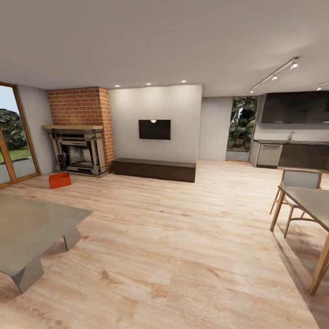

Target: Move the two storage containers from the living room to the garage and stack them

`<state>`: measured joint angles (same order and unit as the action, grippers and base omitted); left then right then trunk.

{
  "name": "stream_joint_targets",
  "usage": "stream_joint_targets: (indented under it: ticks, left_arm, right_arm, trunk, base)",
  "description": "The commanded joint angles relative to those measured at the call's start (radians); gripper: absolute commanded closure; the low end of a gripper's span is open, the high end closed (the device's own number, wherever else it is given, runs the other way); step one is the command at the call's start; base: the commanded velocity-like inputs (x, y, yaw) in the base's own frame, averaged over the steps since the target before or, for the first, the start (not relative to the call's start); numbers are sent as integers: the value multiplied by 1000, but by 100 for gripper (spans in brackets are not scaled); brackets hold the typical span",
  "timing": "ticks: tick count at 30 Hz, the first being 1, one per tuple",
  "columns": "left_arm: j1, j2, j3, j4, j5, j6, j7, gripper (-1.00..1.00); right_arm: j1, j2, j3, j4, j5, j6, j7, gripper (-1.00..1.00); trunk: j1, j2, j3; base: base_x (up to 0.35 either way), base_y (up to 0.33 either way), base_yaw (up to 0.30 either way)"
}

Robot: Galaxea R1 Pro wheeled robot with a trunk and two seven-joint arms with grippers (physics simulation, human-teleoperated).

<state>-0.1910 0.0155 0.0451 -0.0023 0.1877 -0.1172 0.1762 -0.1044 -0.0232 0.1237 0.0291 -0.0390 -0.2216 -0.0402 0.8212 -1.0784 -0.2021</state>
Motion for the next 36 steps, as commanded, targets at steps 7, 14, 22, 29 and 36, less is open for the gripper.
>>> stream_joint_targets:
  ticks: [7,14,22,29,36]
  left_arm:
    - [-1,0,4,1,4,-4,0,-100]
    - [-1,0,4,1,4,-4,0,-100]
    - [-1,0,4,1,4,-4,0,-100]
    - [-1,0,4,1,4,-4,0,-100]
    - [-1,0,4,1,4,-4,0,-100]
  right_arm:
    - [-1,0,8,3,-4,-5,-3,-100]
    - [-1,0,8,3,-4,-5,-3,-100]
    - [-1,0,8,3,-4,-5,-3,-100]
    - [-1,0,8,3,-4,-5,-3,-100]
    - [-1,0,8,3,-4,-5,-3,-100]
  trunk:
    - [1,-1,-1]
    - [1,-1,-1]
    - [1,-1,-1]
    - [1,-1,-1]
    - [1,-1,-1]
  base:
    - [326,0,0]
    - [326,0,0]
    - [326,0,0]
    - [326,0,0]
    - [326,0,0]
